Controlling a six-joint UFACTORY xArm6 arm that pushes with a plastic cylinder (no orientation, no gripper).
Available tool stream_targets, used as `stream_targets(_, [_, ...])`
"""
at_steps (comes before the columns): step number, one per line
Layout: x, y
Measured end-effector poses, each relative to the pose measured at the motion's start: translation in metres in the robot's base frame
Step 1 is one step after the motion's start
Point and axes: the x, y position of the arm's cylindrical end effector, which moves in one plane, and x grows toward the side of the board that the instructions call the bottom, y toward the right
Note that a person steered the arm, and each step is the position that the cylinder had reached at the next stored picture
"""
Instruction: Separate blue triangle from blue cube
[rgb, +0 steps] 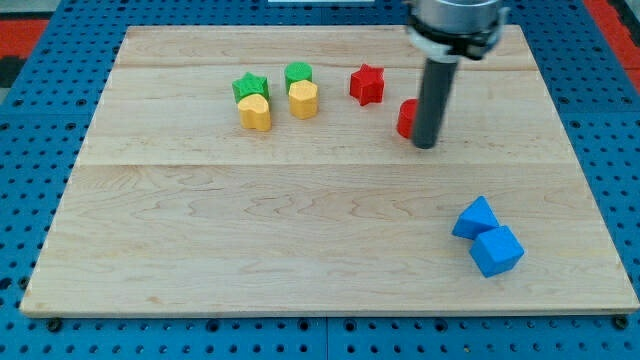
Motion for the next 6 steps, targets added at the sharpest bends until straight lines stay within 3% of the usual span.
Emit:
stream_targets(1, [-0.014, 0.007])
stream_targets(2, [-0.027, -0.050])
stream_targets(3, [-0.012, -0.073])
stream_targets(4, [0.036, 0.026])
stream_targets(5, [0.099, 0.083])
stream_targets(6, [0.134, 0.026])
